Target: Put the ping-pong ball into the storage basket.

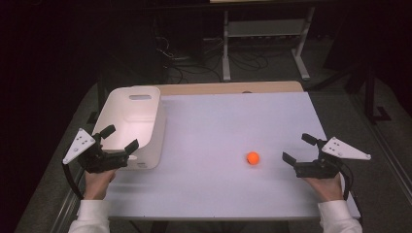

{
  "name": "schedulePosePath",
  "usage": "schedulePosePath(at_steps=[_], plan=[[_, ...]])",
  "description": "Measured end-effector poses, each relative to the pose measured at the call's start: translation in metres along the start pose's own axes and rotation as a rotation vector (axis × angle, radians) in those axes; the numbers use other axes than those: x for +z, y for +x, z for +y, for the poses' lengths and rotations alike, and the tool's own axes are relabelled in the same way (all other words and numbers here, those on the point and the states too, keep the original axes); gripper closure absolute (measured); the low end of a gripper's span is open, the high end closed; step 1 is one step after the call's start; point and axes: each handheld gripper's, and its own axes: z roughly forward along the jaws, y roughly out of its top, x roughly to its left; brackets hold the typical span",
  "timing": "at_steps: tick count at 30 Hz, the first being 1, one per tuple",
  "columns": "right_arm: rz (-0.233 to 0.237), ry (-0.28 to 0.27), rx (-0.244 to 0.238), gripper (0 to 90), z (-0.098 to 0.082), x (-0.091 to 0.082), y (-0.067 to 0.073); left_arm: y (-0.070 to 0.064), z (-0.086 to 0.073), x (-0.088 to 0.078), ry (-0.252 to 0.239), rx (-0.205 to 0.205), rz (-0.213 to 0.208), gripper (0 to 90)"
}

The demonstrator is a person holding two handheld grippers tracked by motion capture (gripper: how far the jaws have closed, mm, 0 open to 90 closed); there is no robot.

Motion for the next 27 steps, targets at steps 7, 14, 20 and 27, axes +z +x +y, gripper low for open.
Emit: schedulePosePath(at_steps=[7, 14, 20, 27], plan=[[0.0, 0.019, -0.002, 0.0, 0.0, 0.002, 0.0, 0.0, -0.001, 0.002, 0.012, 0.008, -0.008, 0.0], [-0.008, 0.009, 0.003, 0.0, 0.002, 0.002, 0.002, -0.001, 0.0, 0.007, 0.047, 0.012, -0.015, 0.0], [0.005, 0.021, -0.003, 0.0, 0.0, 0.006, 0.002, -0.004, 0.005, 0.007, 0.048, 0.015, -0.024, 0.0], [0.007, 0.03, -0.008, 0.0, 0.0, 0.007, 0.003, -0.005, 0.013, 0.011, 0.066, 0.044, -0.045, 0.0]])
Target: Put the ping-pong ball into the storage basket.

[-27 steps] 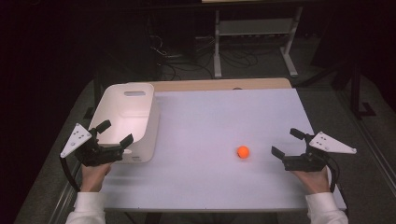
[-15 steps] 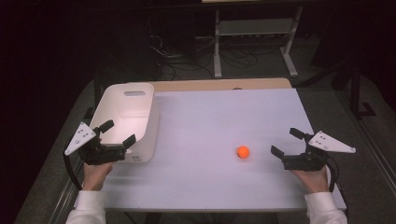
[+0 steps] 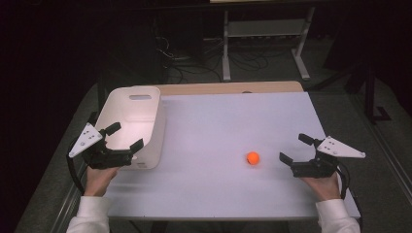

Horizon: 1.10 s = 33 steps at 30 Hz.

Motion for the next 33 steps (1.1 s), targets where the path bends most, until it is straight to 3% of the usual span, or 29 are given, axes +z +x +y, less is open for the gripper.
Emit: schedulePosePath(at_steps=[13, 18, 32, 33], plan=[[0.006, 0.014, -0.018, 0.0, -0.001, 0.003, 0.003, -0.001, 0.013, -0.001, 0.029, 0.03, -0.023, 0.0], [0.007, 0.017, -0.014, 0.0, -0.001, 0.003, 0.003, -0.002, 0.023, 0.002, 0.058, 0.083, -0.046, 0.0], [0.007, 0.027, -0.019, 0.0, -0.002, 0.003, 0.001, -0.008, 0.04, 0.014, 0.066, 0.1, -0.074, 0.0], [0.008, 0.027, -0.018, 0.0, -0.002, 0.003, 0.001, -0.009, 0.043, 0.016, 0.081, 0.125, -0.084, 0.0]])
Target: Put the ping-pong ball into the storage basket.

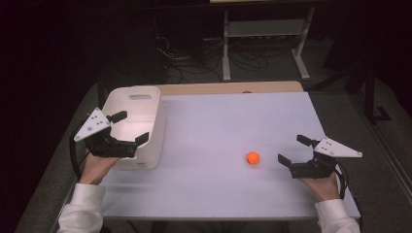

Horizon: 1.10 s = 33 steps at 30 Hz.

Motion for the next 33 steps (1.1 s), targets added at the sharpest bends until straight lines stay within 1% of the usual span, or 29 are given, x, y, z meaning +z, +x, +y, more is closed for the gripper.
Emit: schedulePosePath(at_steps=[1, 2, 3, 5, 9, 10, 11, 14, 15, 16, 18, 20, 21, 22, 25, 26, 29, 30, 33], plan=[[0.0, 0.0, 0.0, 0.0, 0.0, 0.0, 0.0, 0.0, 0.0, 0.0, 0.0, 0.0, 0.0, 0.0], [0.002, 0.002, 0.008, 0.0, 0.0, 0.0, 0.001, -0.001, 0.002, 0.003, 0.014, 0.016, -0.01, 0.0], [0.004, 0.002, 0.007, 0.0, 0.0, 0.0, 0.0, -0.001, 0.004, 0.004, 0.019, 0.024, -0.016, 0.0], [0.004, 0.002, 0.007, 0.0, 0.0, 0.0, 0.0, -0.003, 0.005, 0.004, 0.023, 0.019, -0.021, 0.0], [0.007, 0.003, 0.01, 0.0, 0.0, 0.001, 0.001, -0.004, 0.01, 0.007, 0.038, 0.039, -0.039, 0.0], [0.007, 0.004, 0.011, 0.0, 0.0, 0.001, 0.001, -0.005, 0.011, 0.007, 0.04, 0.033, -0.043, 0.0], [0.007, 0.004, 0.011, 0.0, 0.0, 0.001, 0.001, -0.006, 0.013, 0.008, 0.044, 0.042, -0.045, 0.0], [0.008, 0.003, 0.008, 0.0, 0.0, 0.001, 0.001, -0.009, 0.018, 0.012, 0.068, 0.06, -0.06, 0.0], [0.008, 0.002, 0.007, 0.0, 0.0, 0.001, 0.001, -0.01, 0.019, 0.013, 0.069, 0.058, -0.065, 0.0], [0.008, 0.003, 0.007, 0.0, 0.0, 0.001, 0.001, -0.013, 0.023, 0.016, 0.083, 0.071, -0.074, 0.0], [0.009, 0.003, 0.008, 0.0, 0.0, 0.001, 0.001, -0.014, 0.025, 0.017, 0.089, 0.076, -0.078, 0.0], [0.01, 0.004, 0.007, 0.0, 0.0, 0.001, 0.001, -0.016, 0.029, 0.021, 0.102, 0.09, -0.09, 0.0], [0.01, 0.004, 0.007, 0.0, 0.0, 0.001, 0.001, -0.016, 0.029, 0.021, 0.102, 0.09, -0.09, 0.0], [0.011, 0.006, 0.007, 0.0, 0.0, 0.001, 0.001, -0.016, 0.031, 0.023, 0.113, 0.094, -0.102, 0.0], [0.013, 0.011, 0.004, 0.0, 0.0, 0.001, 0.001, -0.017, 0.033, 0.025, 0.126, 0.103, -0.112, 0.0], [0.014, 0.012, 0.0, 0.0, 0.0, 0.002, 0.001, -0.017, 0.036, 0.027, 0.145, 0.122, -0.122, 0.0], [0.015, 0.017, 0.001, 0.0, -0.001, 0.002, 0.001, -0.019, 0.038, 0.029, 0.151, 0.125, -0.132, 0.0], [0.014, 0.017, 0.0, 0.0, -0.001, 0.002, 0.001, -0.02, 0.04, 0.031, 0.154, 0.133, -0.14, 0.0], [0.015, 0.018, -0.002, 0.0, -0.001, 0.002, 0.001, -0.021, 0.043, 0.033, 0.166, 0.141, -0.146, 0.0]])
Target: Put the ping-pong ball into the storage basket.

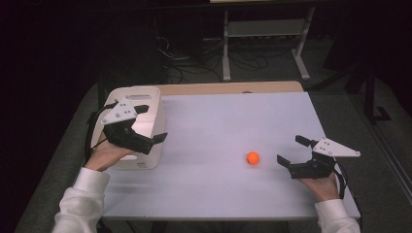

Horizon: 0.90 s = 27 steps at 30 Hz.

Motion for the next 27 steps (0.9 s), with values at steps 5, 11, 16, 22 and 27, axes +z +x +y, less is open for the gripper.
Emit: schedulePosePath(at_steps=[5, 11, 16, 22, 27], plan=[[0.003, 0.002, 0.002, 0.0, 0.0, 0.0, 0.0, -0.003, 0.007, 0.008, 0.049, 0.034, -0.029, 0.0], [0.005, -0.007, 0.014, 0.0, 0.0, -0.001, 0.0, -0.006, 0.013, 0.016, 0.081, 0.057, -0.064, 0.0], [0.008, -0.004, 0.017, 0.0, 0.0, -0.001, 0.0, -0.008, 0.018, 0.021, 0.096, 0.074, -0.081, 0.0], [0.012, -0.004, 0.015, 0.0, -0.001, -0.001, 0.0, -0.009, 0.025, 0.028, 0.118, 0.093, -0.105, 0.0], [0.019, 0.003, 0.014, 0.0, -0.001, 0.0, 0.0, -0.012, 0.029, 0.038, 0.16, 0.11, -0.136, 0.0]])
